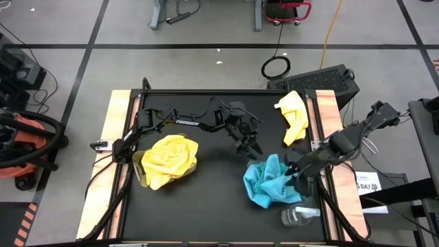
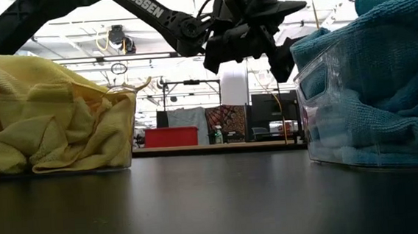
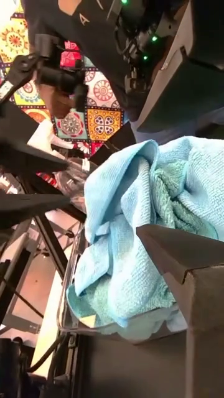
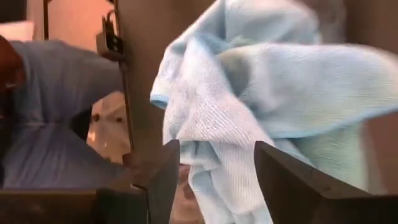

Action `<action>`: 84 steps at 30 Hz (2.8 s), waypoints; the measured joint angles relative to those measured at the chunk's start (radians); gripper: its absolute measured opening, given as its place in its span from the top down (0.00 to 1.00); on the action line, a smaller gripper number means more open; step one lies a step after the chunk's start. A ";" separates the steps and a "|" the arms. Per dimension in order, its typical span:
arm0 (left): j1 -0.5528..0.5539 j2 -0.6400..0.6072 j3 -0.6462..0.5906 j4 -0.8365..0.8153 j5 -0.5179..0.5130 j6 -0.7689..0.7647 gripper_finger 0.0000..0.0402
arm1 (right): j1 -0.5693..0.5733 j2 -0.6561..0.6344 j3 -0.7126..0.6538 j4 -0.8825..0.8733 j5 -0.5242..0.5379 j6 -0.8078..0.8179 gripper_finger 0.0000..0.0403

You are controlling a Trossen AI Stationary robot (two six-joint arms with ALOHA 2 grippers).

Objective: Sort microfiber towel by color & place in baskets
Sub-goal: Put the yellow microfiber towel into the left transparent bin

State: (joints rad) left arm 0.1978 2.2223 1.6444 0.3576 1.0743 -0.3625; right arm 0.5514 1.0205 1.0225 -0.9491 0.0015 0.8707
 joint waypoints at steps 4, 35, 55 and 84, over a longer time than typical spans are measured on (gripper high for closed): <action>0.001 -0.021 -0.001 -0.005 0.019 0.000 0.33 | 0.000 -0.042 0.093 -0.186 0.114 0.020 0.50; 0.002 -0.526 0.000 -0.770 -0.364 0.432 0.33 | -0.314 -0.203 -0.196 -0.285 0.307 -0.738 0.45; -0.057 -0.559 0.000 -0.917 -0.479 0.428 0.33 | -0.796 -0.157 -0.252 0.071 0.078 -1.203 0.45; -0.063 -0.558 0.000 -0.957 -0.485 0.429 0.33 | -1.440 0.172 -0.366 0.298 -0.078 -1.227 0.45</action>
State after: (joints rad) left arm 0.1352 1.6638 1.6447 -0.5993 0.5896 0.0660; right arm -0.8885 1.1922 0.6563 -0.6513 -0.0766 -0.3565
